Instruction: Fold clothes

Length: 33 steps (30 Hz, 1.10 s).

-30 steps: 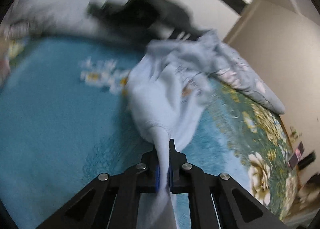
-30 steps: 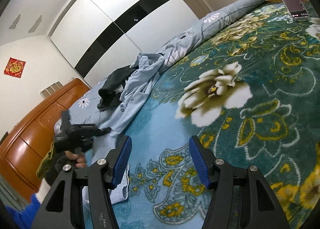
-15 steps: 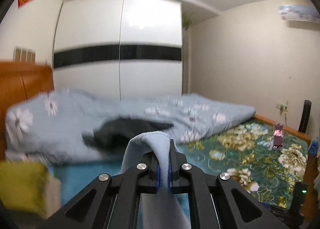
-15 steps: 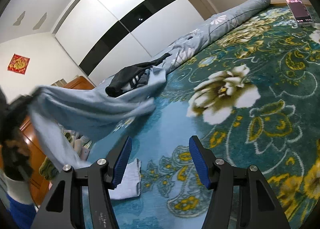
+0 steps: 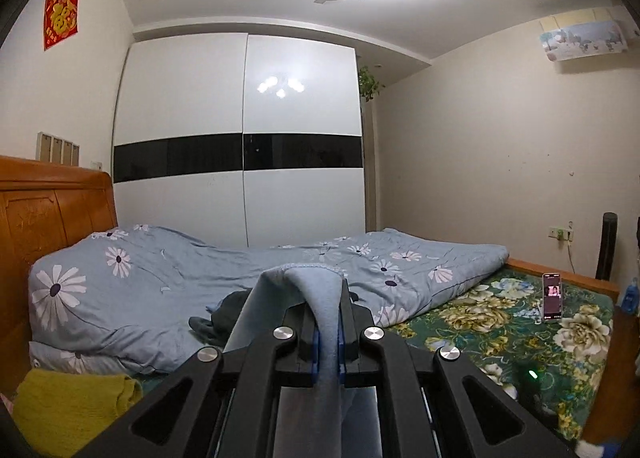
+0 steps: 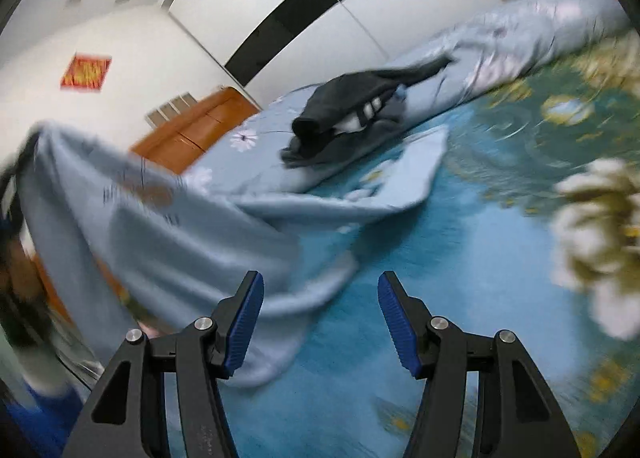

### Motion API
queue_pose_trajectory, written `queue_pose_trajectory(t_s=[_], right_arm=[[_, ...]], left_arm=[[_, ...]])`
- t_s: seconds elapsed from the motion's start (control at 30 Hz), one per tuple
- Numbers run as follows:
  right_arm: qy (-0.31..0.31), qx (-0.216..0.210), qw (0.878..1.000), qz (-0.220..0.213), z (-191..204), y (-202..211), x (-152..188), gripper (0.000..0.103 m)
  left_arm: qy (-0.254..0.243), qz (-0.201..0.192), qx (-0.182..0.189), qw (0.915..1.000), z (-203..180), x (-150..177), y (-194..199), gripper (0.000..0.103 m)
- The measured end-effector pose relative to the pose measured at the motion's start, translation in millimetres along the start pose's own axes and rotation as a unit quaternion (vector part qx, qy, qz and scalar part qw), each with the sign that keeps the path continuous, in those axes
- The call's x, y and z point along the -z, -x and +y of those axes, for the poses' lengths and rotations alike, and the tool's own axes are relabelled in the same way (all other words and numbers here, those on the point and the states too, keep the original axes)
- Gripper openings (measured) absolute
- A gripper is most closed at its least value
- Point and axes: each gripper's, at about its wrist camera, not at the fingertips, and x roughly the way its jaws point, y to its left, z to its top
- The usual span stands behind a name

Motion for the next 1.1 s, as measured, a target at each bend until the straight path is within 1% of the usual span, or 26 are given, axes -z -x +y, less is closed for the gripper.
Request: queue_pose_trajectory(t_s=[0.07,0.17,0.3,0.33,0.4,0.43,0.47,0.5,0.53,0.57,0.6,0.67,0.77,0.83,0.9,0.97,1.03,1.1], right_arm=[[-0.050,-0.011,0.999,0.005,-14,-19,-11,0.061],[-0.131,-0.016,0.991,0.011,-41,-49,-25,0.061],[-0.234,-0.011,0.972,0.027,-74,-89,-36,0.061],[-0.250,-0.001,0.968,0.030,-80,-97,-38,0.061],[-0.263,0.027,0.964,0.041,-87,-111,-40,0.060],[-0.264,0.038,0.963,0.046,-88,-117,-40,0.054],[-0.263,0.046,0.962,0.049,-88,-122,-41,0.044],[-0.261,0.051,0.963,0.052,-87,-127,-43,0.038],[-0.260,0.050,0.963,0.054,-86,-130,-44,0.021],[-0.263,0.047,0.962,0.054,-86,-131,-44,0.010],[-0.267,0.042,0.961,0.054,-88,-132,-45,0.006],[-0.274,0.034,0.960,0.048,-91,-128,-48,0.003],[-0.259,0.027,0.965,0.018,-95,-106,-68,0.002],[-0.240,0.026,0.970,-0.022,-95,-71,-90,0.002],[-0.224,0.031,0.972,-0.071,-96,-28,-116,0.002],[-0.205,0.044,0.970,-0.123,-94,24,-142,0.002],[-0.191,0.054,0.964,-0.179,-91,81,-164,0.002],[-0.171,0.072,0.957,-0.223,-86,132,-178,0.002]], left_arm=[[0.005,0.005,-0.001,1.0000,7,6,-3,0.006],[0.011,0.013,-0.004,0.9998,16,14,-9,0.007],[0.016,0.018,-0.012,0.9996,30,20,-9,0.007],[0.017,0.019,-0.015,0.9996,33,21,-9,0.008],[0.019,0.020,-0.019,0.9994,38,23,-8,0.008],[0.019,0.021,-0.021,0.9994,40,25,-7,0.008],[0.020,0.023,-0.025,0.9992,43,26,-7,0.009],[0.021,0.024,-0.028,0.9991,46,28,-6,0.009],[0.023,0.026,-0.030,0.9990,48,29,-6,0.009],[0.027,0.027,-0.030,0.9988,51,30,-8,0.009],[0.031,0.029,-0.031,0.9986,54,31,-9,0.009],[0.036,0.033,-0.027,0.9984,57,32,-15,0.009],[0.043,0.038,-0.013,0.9983,57,32,-26,0.009],[0.044,0.039,0.013,0.9982,53,29,-38,0.009],[0.040,0.040,0.038,0.9977,45,24,-53,0.009],[0.034,0.035,0.054,0.9974,37,18,-67,0.010],[0.038,0.031,0.069,0.9964,34,13,-79,0.010],[0.043,0.026,0.091,0.9946,30,11,-91,0.010]])
